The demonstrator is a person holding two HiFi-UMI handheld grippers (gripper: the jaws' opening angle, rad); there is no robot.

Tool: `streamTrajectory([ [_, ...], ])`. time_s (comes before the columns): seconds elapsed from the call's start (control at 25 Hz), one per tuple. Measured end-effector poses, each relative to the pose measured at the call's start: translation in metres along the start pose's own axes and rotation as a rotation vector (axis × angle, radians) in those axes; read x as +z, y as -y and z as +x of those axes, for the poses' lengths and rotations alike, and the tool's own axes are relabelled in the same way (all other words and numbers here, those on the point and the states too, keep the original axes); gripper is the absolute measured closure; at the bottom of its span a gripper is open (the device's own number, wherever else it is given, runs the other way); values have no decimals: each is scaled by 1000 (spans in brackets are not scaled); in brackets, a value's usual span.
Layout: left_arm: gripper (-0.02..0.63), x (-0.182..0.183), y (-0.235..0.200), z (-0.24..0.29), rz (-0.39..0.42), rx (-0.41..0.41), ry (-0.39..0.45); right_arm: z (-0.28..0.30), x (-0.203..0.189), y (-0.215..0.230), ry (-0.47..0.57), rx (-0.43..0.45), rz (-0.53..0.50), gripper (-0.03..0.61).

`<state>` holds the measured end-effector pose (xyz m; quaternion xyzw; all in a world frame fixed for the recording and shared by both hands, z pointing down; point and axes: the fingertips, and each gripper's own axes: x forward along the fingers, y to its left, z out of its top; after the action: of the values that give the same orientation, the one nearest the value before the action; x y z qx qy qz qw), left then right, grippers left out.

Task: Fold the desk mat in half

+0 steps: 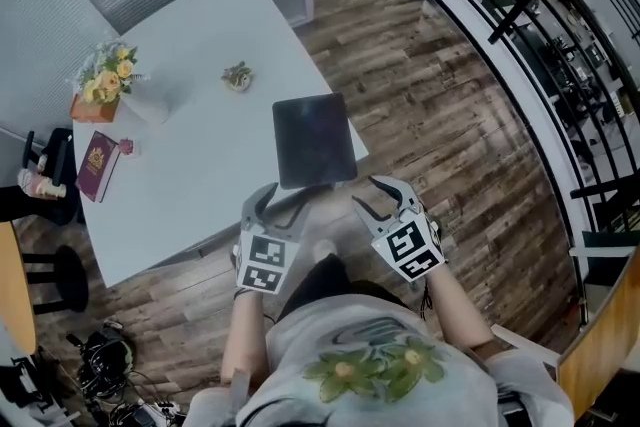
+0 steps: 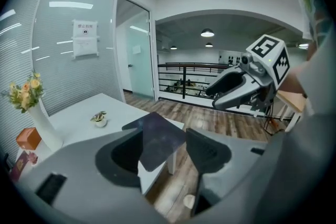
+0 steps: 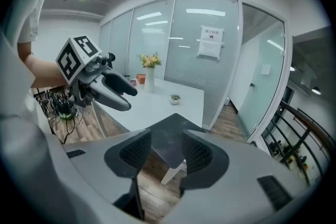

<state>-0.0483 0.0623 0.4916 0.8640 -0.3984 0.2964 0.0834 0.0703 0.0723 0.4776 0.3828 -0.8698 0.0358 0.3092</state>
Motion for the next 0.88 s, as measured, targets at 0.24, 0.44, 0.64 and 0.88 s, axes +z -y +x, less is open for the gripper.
streamTrajectory([
  [0.24, 373, -26, -18, 31, -10, -36, -61, 49, -26, -1, -125, 41, -60, 402],
  [0.44, 373, -50, -17, 57, -14, -88, -131, 80, -61, 0, -232, 67, -119, 400],
  [0.64, 373, -68, -23, 74, -43, -116, -171, 105, -97, 1, -344, 79, -249, 400],
  [0.88, 373, -86, -21, 87, -66, -136, -210, 132, -127, 6, -409, 55, -391, 400],
])
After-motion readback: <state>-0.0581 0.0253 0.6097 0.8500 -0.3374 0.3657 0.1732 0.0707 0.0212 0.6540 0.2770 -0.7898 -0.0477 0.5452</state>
